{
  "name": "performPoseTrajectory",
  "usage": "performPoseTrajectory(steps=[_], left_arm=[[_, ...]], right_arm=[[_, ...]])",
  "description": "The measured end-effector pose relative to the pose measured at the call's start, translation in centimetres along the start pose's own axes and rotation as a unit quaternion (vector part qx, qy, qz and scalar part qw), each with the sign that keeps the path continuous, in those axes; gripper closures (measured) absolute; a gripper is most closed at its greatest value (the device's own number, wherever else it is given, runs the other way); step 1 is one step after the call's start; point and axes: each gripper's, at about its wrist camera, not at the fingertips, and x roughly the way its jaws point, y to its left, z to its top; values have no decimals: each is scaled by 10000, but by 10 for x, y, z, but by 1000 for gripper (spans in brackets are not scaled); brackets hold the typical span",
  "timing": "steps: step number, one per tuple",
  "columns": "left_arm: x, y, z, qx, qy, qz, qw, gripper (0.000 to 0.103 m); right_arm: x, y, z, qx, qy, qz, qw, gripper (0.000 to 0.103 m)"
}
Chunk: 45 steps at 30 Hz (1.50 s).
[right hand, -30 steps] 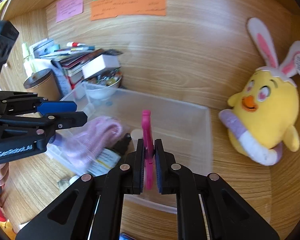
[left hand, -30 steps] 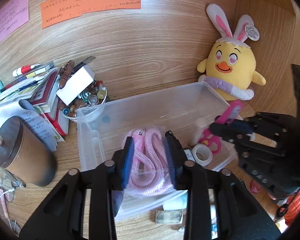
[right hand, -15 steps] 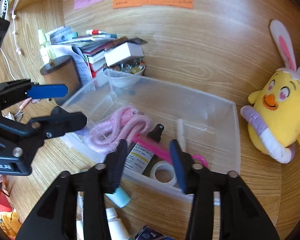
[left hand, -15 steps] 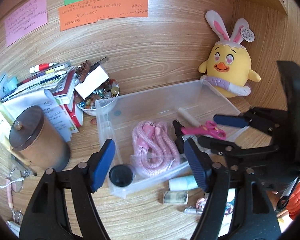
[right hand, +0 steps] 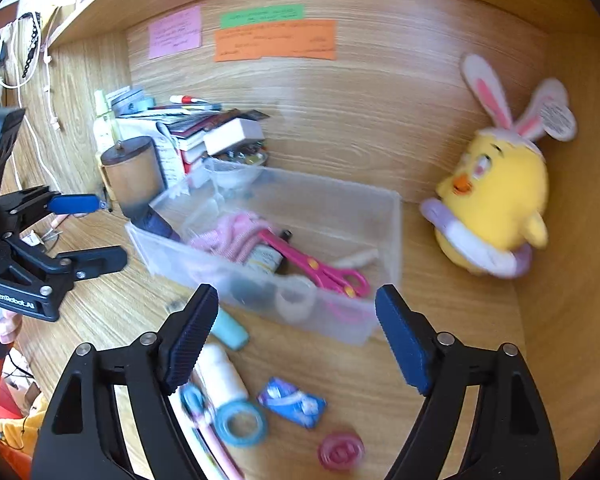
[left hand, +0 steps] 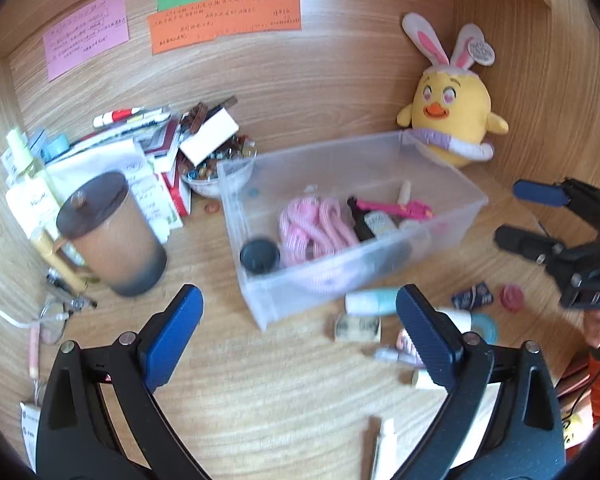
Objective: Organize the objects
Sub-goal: 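Grasp white cream tube with left tool while right tool grasps pink jar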
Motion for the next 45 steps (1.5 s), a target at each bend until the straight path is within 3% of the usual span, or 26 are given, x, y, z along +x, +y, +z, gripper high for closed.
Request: performPoseTrajectory(steps=[16,21,24,26,28,31,35,40,42,45], left_arm=[[-5,-13,-75,-415,589,-298,9970,4],[-4,-19,-91,-334,720,-207,9966,7],[-6,-24,-96,-245,739,-290,9965,17],[-6,-26,-98,-246,742,-380,9962,19],[-5,-30,-100,-188,780,-442,9958,26],[-3,-35,-105,-78,870,-434,9952,38],[0,-39,-109,50,927,-455,9946,56],[-3,-42,-111,136,839,-446,9954,72],[-3,-42,-111,161,805,-401,9958,84],[-3,-39,-109,115,774,-420,9960,87]], right_arm=[[-8,-30,-78,655,496,-329,9961,24],[-2,-30,-91,724,599,-375,9949,24],[1,-31,-95,816,624,-357,9941,25],[3,-32,-96,847,651,-351,9937,31],[7,-33,-96,849,722,-320,9933,46],[10,-32,-97,836,777,-335,9929,60],[13,-33,-97,847,792,-322,9927,72],[15,-31,-96,829,761,-346,9930,73],[15,-31,-95,824,744,-334,9933,73],[11,-29,-92,832,675,-296,9938,73]])
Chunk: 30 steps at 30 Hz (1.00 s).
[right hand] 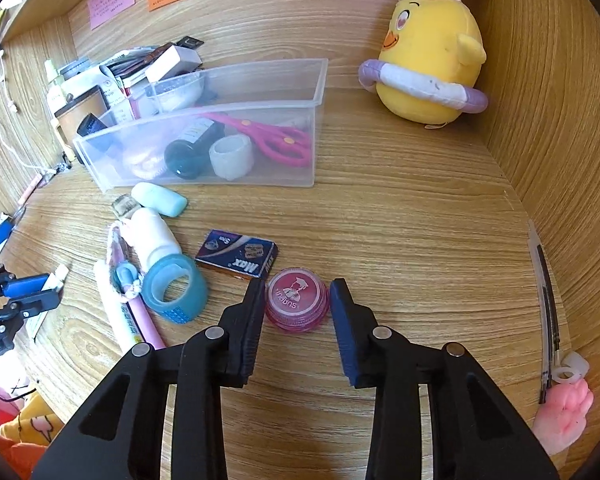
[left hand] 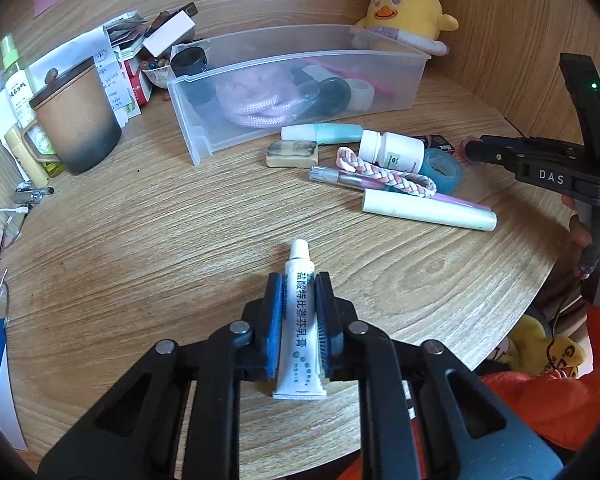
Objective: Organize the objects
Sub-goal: 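Grasp white cream tube with left tool while right tool grasps pink jar, then lower cream tube into box with left tool while right tool drops pink jar there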
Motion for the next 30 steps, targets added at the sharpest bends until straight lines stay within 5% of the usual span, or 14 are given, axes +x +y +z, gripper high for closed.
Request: performPoseTrajectory(steps=[8,30], left_arm=[[-3,14,15,-241,-186,-69,9995,88],[-43,32,99,-426,-1473,15,9882,88]], right_arm=[[-13,7,12,-5,-276,122,9995,73],[-26,26,59,32,-923,585,9940,73]])
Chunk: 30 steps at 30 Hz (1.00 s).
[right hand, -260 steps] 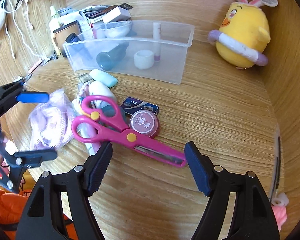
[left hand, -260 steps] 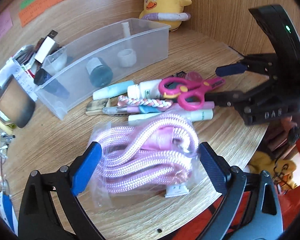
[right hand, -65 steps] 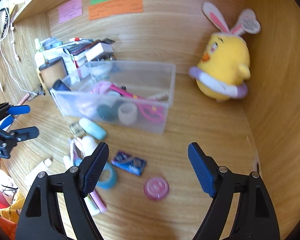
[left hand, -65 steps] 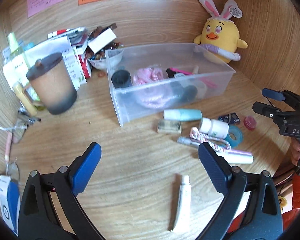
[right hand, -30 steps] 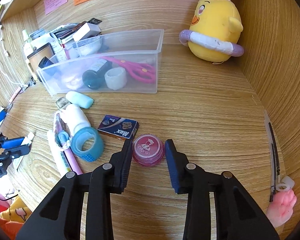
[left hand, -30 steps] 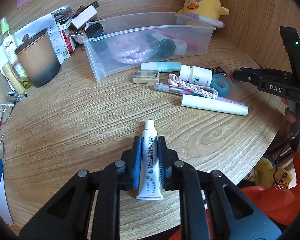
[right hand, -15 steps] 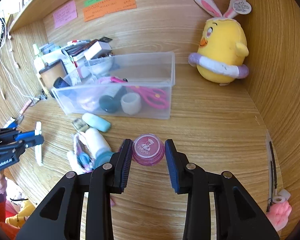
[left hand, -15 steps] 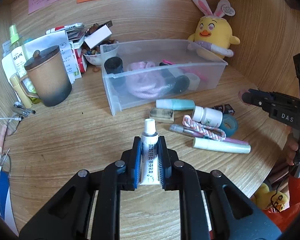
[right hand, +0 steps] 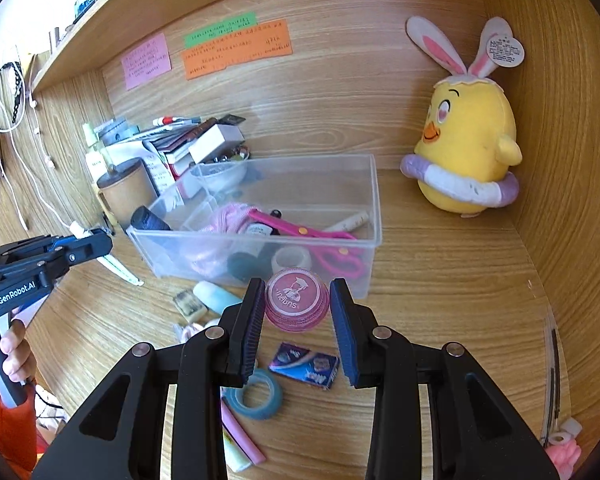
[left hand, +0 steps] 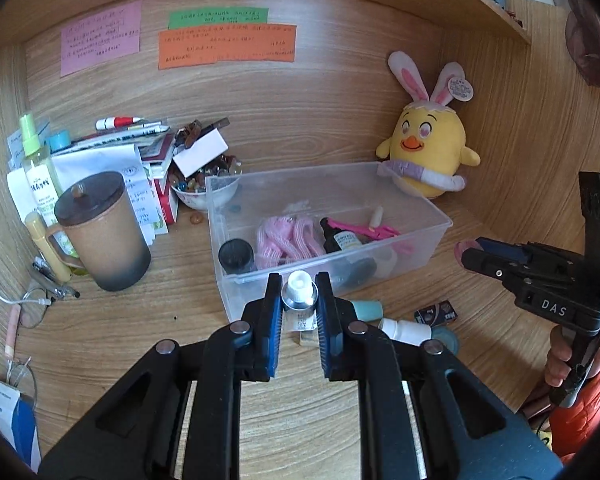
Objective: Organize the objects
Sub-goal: 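Lower cream tube into box with left tool while right tool drops pink jar there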
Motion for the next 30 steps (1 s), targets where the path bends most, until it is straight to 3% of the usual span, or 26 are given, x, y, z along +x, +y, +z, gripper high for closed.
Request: performPoseTrajectory(steps=[6,12,17,24,30], left_arm=[[-2,0,26,90,-252,70,9996,88],[12,2,44,25,-242,41,9997,88],[38,3,50,59,-41,102,9999,88],[75,1,48,211,319,418,9984,88],[94,-3,47,266,511,389,9976,88]], right_arm=[[10,4,18,-81,-73,51,9999,73],[19,6,39,-175,-146,-7,9997,73],[40,1,52,-205,16,-207,9996,73],[74,-5,54,-205,381,-191,9989,73],[92,-4,54,-222,534,-110,9983,73]])
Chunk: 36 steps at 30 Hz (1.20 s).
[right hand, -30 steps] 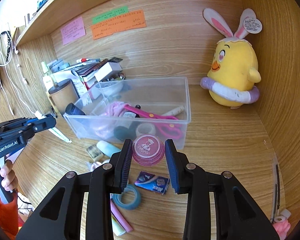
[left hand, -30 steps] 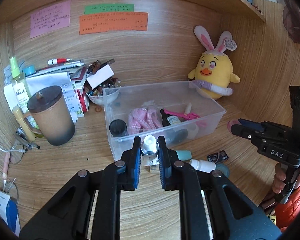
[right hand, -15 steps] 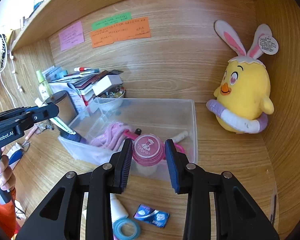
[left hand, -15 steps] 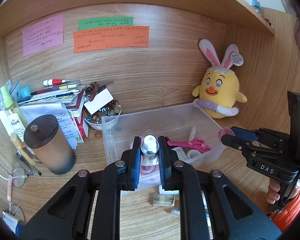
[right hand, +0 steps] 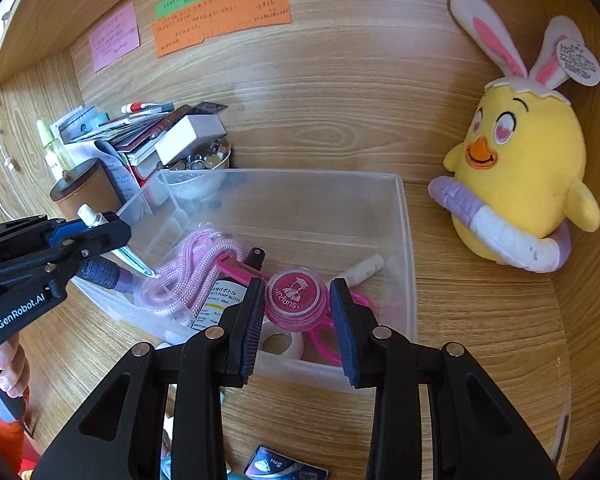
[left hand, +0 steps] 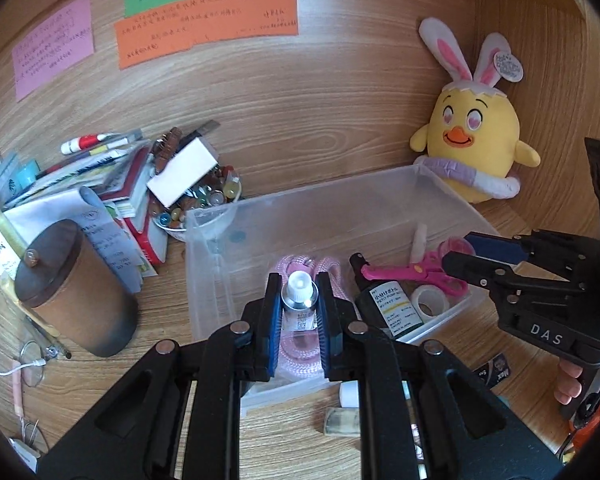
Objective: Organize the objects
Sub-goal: 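Lower cream tube into box with left tool while right tool drops pink jar there, then open both tools and move them back toward the remaining items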
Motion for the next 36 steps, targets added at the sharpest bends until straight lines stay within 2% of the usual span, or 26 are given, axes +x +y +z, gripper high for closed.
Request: performPoseTrajectory(steps=[7,10,13,15,17,22,24,29,36], left_arm=[[11,-9,0,80,153,-132,9998,87],[12,-12,0,84,184,-166,9997,80],[9,-14,0,87,159,-198,9996,64],[4,-15,0,88,98,-196,9997,47],[-2,-15,0,97,2,-188,9998,37],[-23,-16,-1,80,-190,-209,9996,22],[-32,-16,-3,45,-277,-211,9994,11],[-50,-20,-15,134,-379,-159,9991,5],[-53,-26,-46,275,-64,-150,9995,5]], right_arm=[[10,5,-1,-104,118,36,9999,72],[9,6,-2,-146,102,23,9998,72],[8,7,-1,-183,117,-22,9998,72],[7,7,-1,-177,131,-14,9998,69],[3,6,-1,-166,107,-15,9998,64],[-16,9,0,-209,-44,2,9998,55],[-26,10,-1,-230,-143,2,9996,47],[-53,18,-13,-407,-342,-98,9985,40],[-74,28,-46,-602,-289,-255,9974,38]])
